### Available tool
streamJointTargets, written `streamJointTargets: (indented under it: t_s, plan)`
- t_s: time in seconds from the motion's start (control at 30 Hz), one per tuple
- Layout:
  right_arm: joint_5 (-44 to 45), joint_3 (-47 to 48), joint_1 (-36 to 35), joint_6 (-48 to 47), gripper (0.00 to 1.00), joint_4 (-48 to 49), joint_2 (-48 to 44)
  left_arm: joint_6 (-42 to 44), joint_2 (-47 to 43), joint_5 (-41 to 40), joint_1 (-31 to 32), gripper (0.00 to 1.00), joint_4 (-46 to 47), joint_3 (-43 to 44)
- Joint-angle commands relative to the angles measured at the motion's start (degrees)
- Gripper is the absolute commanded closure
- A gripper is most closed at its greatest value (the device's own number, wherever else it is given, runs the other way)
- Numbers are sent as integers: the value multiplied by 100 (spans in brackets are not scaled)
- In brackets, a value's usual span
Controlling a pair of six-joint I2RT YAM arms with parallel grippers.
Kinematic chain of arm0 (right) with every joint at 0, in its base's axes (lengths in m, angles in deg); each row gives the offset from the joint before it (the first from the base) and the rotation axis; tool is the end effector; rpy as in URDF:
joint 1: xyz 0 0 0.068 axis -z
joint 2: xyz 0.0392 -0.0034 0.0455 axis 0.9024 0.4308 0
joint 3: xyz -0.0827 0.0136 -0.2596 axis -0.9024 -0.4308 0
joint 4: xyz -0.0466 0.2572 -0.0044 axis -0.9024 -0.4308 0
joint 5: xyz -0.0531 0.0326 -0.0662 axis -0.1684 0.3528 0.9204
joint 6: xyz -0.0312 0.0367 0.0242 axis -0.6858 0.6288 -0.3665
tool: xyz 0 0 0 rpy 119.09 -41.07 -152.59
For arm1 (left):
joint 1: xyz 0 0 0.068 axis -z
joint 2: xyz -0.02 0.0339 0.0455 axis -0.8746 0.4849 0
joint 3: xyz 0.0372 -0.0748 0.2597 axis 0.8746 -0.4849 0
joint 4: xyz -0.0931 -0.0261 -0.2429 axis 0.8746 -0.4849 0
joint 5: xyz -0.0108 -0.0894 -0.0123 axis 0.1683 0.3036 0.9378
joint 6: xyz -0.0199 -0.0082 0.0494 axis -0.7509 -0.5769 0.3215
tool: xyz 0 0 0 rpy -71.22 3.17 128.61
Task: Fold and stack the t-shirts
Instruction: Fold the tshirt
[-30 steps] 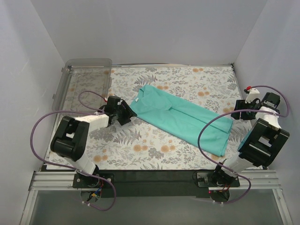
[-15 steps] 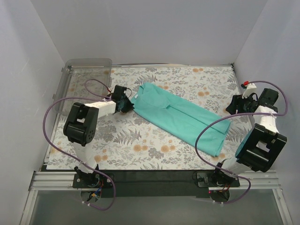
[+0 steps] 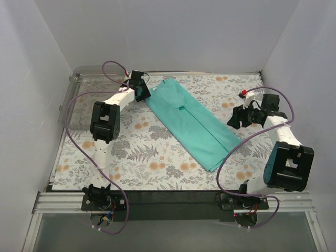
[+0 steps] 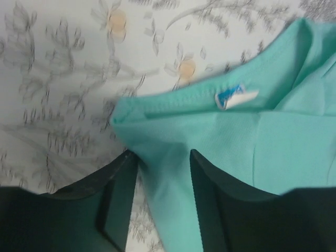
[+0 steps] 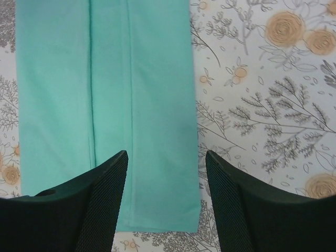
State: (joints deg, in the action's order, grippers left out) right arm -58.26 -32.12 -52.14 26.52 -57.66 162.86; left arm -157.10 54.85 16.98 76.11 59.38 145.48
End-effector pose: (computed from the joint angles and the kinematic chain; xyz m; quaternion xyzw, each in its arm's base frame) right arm 0.2979 -0.0427 0.2370 -0.2241 0.8662 0.1772 0.4099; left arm 0.5014 -0.1321 0.1523 -0.4588 0.8202 -0.2023 0.2755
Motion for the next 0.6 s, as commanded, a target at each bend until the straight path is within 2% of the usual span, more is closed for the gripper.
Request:
streamJointTargets:
  t_s: [0.0,0.07,0.1,0.27,0.37,0.4,0.47,0.5,0.53,0.57]
  plan:
    - [-61,102,-258,-248,42,176,62,385,425,-230,-70,56,-746,997]
    - [-122,190,-302,-475,41,150,168,481,427,-143,-61,48,-782,1323]
    - [-114,252,-311,-538,38,141,316,525,356,-90,-61,40,-755,1342]
    - [-70,1130,-355,-679,36,-95,1221,657,-732,138,-70,36,-194,659]
    - [-87,1648,-381,-696,36,-368,1881,666,-1769,508,-61,36,176,-334]
    - [-96,1754,-381,-705,36,-456,2091,605,-2372,917,-61,36,263,-1015]
    - [-157,1799,-381,-741,36,-553,2189,543,-2963,1332,-61,36,650,-1817]
    - [-210,1799,-381,-740,36,-562,2251,474,-3541,1561,-61,36,773,-2196]
    - [-332,1791,-381,-749,36,-632,2260,325,-3808,2015,-61,36,1009,-2956]
    - [-394,1756,-390,-758,36,-685,2277,219,-4063,2290,-61,36,1098,-3295]
